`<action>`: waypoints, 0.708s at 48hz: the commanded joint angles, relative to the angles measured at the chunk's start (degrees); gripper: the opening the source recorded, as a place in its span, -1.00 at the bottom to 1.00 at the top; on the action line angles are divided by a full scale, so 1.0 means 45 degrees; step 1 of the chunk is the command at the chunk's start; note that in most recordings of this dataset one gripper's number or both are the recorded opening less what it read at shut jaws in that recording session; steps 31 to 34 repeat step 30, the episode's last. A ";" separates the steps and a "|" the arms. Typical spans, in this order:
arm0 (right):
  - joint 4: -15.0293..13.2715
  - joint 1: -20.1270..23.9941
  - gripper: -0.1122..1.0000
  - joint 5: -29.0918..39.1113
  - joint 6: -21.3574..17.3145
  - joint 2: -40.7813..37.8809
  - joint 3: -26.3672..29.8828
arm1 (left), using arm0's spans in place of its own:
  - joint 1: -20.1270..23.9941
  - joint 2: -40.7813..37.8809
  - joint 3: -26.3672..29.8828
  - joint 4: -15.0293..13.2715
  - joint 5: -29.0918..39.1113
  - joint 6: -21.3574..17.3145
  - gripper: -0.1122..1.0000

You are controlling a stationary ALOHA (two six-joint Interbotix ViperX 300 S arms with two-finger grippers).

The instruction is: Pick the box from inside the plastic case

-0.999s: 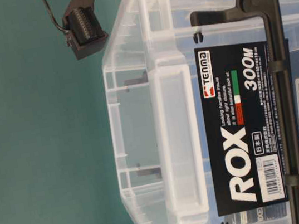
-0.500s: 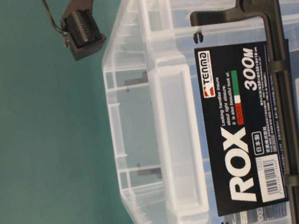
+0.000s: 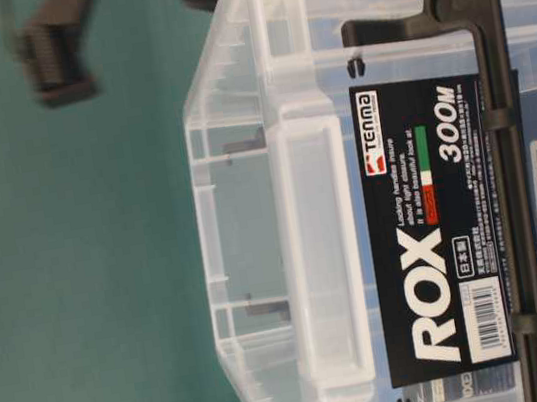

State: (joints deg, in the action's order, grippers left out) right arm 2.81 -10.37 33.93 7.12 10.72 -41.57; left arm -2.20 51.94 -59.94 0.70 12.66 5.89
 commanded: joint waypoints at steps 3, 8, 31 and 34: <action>0.0000 0.0059 0.92 0.0078 -0.0098 0.1250 0.0234 | 0.0000 -0.0059 0.0234 0.0039 -0.0078 -0.0020 -0.88; -0.0020 0.0156 0.92 -0.0020 -0.0098 0.2422 0.0234 | 0.0000 -0.0059 0.0234 0.0020 -0.0078 -0.0020 -0.88; 0.0117 0.1191 0.92 -0.2383 -0.0156 0.6426 -0.0684 | 0.0000 0.0020 0.0254 0.0039 -0.0078 -0.0039 -0.88; 0.0117 0.1191 0.92 -0.2383 -0.0156 0.6426 -0.0684 | 0.0000 0.0020 0.0254 0.0039 -0.0078 -0.0039 -0.88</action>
